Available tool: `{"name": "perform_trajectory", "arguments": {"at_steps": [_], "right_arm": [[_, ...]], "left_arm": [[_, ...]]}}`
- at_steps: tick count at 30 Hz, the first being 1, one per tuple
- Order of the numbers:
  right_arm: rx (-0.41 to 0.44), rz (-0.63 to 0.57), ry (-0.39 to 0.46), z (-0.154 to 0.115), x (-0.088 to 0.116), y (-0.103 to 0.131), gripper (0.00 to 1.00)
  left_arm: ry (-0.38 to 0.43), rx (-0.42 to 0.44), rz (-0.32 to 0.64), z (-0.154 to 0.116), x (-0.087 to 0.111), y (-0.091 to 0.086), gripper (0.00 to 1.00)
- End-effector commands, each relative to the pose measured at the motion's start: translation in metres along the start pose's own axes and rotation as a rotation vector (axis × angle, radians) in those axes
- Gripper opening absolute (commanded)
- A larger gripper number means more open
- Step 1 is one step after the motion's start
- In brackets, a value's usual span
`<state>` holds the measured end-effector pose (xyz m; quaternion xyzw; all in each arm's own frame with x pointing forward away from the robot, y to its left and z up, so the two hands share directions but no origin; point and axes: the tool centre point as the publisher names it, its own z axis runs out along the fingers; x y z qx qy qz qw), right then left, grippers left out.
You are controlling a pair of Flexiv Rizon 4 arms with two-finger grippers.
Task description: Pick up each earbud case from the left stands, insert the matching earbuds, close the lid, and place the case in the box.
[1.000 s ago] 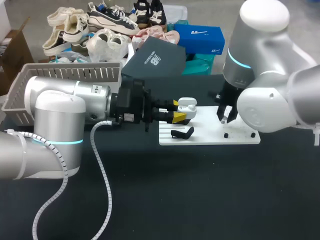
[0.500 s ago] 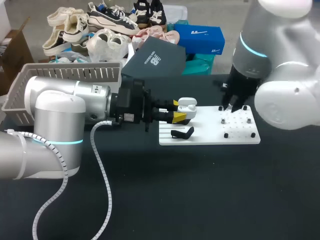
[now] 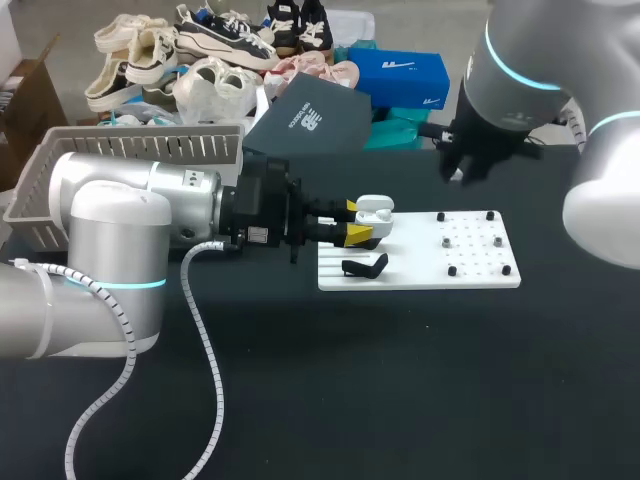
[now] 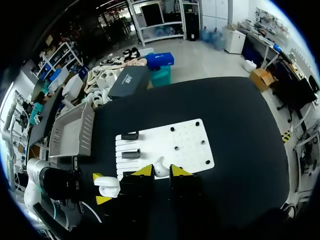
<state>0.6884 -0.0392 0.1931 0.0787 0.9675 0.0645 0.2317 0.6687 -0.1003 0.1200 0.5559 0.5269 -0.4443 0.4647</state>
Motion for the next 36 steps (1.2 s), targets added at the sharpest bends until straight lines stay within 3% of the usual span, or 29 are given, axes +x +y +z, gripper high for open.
{"name": "perform_trajectory", "arguments": {"at_steps": [1,8,20,26,36], "right_arm": [[-0.011,-0.057,-0.070,-0.036,0.011,0.011,0.00],[-0.070,-0.220,0.046,-0.054,0.023,0.043,0.00],[-0.133,-0.433,0.307,-0.044,0.042,0.076,0.00],[-0.123,-0.502,0.378,-0.036,0.050,0.081,0.00],[-0.103,-0.510,0.405,-0.024,0.052,0.084,0.00]], "left_arm": [[-0.001,-0.007,0.002,0.000,0.000,-0.002,0.00],[-0.001,-0.007,0.002,0.000,0.000,-0.002,0.00],[-0.001,-0.007,0.002,0.000,0.000,-0.002,0.00],[-0.001,-0.007,0.002,0.000,0.000,-0.002,0.00],[-0.001,-0.007,0.002,0.000,0.000,-0.002,0.00]]}}
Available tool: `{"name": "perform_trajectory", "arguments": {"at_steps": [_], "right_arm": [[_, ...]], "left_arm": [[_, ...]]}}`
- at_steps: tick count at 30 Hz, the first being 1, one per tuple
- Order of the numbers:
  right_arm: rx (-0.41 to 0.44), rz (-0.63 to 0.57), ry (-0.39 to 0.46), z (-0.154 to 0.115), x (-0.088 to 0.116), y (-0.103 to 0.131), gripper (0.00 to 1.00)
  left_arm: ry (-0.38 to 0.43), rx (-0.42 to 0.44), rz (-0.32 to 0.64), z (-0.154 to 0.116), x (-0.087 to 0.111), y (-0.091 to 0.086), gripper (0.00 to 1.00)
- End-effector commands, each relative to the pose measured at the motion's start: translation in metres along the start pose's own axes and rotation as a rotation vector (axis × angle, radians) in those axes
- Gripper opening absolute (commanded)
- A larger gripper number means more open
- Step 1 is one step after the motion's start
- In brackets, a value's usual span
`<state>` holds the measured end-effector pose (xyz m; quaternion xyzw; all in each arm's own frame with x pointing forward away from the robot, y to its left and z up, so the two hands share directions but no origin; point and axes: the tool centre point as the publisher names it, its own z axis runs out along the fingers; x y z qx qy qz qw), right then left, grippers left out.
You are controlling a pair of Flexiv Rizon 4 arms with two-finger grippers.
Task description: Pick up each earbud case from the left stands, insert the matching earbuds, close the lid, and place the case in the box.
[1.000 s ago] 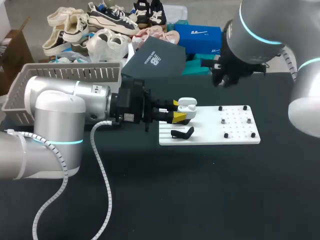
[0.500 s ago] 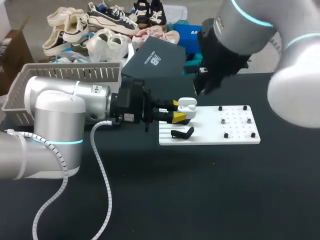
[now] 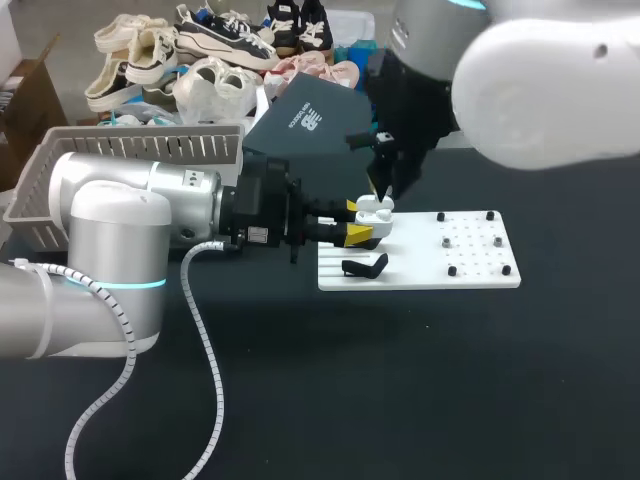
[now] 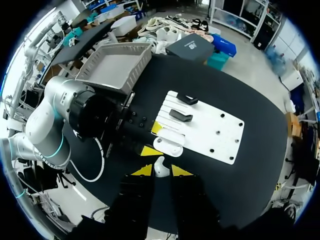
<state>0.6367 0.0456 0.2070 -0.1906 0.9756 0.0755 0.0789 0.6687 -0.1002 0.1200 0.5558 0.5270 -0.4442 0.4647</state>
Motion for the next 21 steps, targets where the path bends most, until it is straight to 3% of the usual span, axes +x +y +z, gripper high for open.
{"name": "perform_trajectory", "arguments": {"at_steps": [1,21], "right_arm": [[0.003,0.001,0.066,0.004,-0.006,0.002,0.00],[0.000,0.002,0.039,0.018,-0.009,0.007,0.00]], "left_arm": [[-0.001,-0.007,0.002,0.000,0.000,-0.002,0.00],[-0.001,-0.007,0.002,0.000,0.000,-0.002,0.00]]}}
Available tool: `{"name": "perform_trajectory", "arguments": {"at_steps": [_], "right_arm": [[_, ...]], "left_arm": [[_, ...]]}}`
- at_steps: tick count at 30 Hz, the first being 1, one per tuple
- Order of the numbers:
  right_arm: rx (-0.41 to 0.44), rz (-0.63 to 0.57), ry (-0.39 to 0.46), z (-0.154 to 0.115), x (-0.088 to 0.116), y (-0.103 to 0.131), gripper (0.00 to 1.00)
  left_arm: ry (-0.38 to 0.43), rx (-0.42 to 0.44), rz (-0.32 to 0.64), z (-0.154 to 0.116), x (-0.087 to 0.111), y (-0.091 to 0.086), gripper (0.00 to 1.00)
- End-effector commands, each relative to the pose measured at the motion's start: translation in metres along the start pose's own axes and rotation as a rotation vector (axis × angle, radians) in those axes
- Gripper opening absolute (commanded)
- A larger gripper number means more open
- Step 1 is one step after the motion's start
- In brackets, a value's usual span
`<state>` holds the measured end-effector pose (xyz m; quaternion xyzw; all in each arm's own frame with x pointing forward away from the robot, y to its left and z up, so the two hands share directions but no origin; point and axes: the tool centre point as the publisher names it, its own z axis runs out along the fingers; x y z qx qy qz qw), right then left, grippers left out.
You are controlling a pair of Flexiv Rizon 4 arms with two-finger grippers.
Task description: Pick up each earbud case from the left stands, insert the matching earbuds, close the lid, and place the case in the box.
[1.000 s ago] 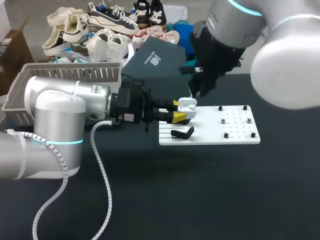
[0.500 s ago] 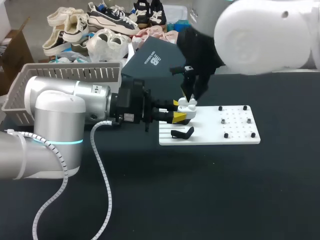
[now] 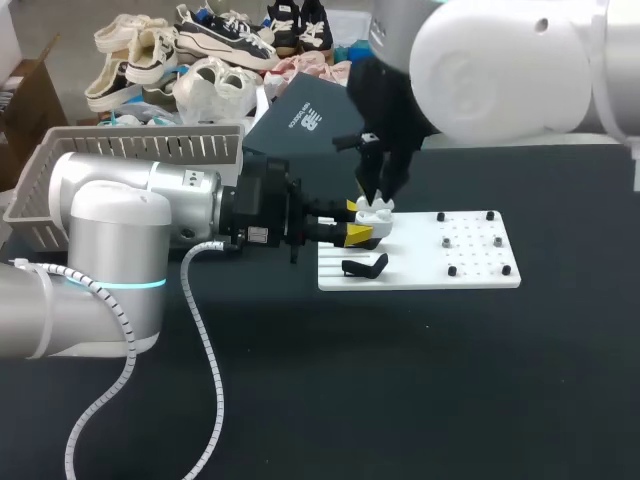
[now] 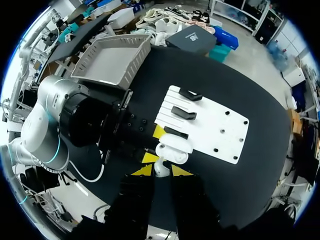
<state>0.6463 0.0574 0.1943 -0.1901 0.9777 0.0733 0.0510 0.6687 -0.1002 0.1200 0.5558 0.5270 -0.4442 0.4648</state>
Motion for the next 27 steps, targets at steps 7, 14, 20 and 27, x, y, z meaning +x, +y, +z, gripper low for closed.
{"name": "perform_trajectory", "arguments": {"at_steps": [7,14,20,27], "right_arm": [[0.017,-0.009,-0.054,0.005,0.004,0.003,0.00],[0.026,0.000,-0.068,0.010,0.003,0.002,0.00],[0.020,0.004,-0.073,0.012,0.002,0.003,0.00],[0.016,0.006,-0.072,0.016,0.000,0.002,0.00]], "left_arm": [[-0.001,-0.007,0.002,0.000,0.000,-0.002,0.00],[-0.001,-0.007,0.002,0.000,0.000,-0.002,0.00],[-0.001,-0.007,0.002,0.000,0.000,-0.002,0.00],[-0.001,-0.007,0.002,0.000,0.000,-0.002,0.00]]}}
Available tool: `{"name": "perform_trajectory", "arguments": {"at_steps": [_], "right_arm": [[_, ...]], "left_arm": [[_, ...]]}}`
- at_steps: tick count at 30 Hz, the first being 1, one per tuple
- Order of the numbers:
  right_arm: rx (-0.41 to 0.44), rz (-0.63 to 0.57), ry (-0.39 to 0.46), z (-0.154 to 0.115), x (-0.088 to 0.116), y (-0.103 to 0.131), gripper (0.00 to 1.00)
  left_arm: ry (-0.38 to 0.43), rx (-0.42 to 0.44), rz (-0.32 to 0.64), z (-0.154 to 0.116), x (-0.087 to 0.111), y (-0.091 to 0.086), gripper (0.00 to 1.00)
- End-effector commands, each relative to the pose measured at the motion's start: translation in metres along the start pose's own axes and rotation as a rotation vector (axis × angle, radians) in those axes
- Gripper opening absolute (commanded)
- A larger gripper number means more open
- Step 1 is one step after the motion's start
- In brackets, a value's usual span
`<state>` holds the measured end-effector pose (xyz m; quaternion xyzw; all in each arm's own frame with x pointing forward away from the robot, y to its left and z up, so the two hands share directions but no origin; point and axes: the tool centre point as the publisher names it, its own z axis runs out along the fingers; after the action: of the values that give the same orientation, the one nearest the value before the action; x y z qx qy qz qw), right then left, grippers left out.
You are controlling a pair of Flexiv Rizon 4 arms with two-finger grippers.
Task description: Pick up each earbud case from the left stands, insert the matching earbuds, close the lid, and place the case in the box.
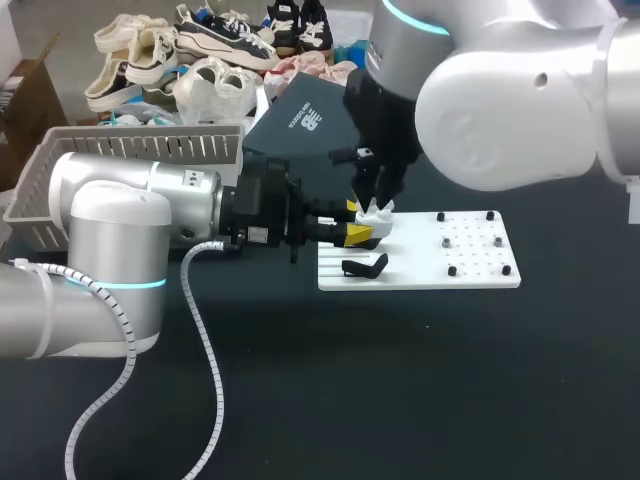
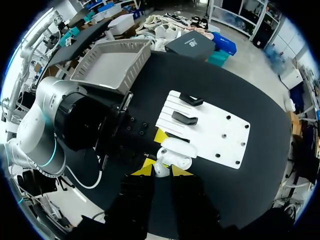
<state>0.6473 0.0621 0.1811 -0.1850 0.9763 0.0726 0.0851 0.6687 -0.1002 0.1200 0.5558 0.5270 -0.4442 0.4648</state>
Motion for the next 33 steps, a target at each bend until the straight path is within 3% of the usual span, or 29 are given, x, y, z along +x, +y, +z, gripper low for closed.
{"name": "perform_trajectory", "arguments": {"at_steps": [1,33], "right_arm": [[0.001,0.002,-0.005,0.002,0.001,-0.001,0.00],[-0.004,0.015,0.015,0.016,-0.008,-0.003,0.00]], "left_arm": [[-0.001,-0.007,0.002,0.000,0.000,-0.002,0.00],[-0.001,-0.007,0.002,0.000,0.000,-0.002,0.00]]}}
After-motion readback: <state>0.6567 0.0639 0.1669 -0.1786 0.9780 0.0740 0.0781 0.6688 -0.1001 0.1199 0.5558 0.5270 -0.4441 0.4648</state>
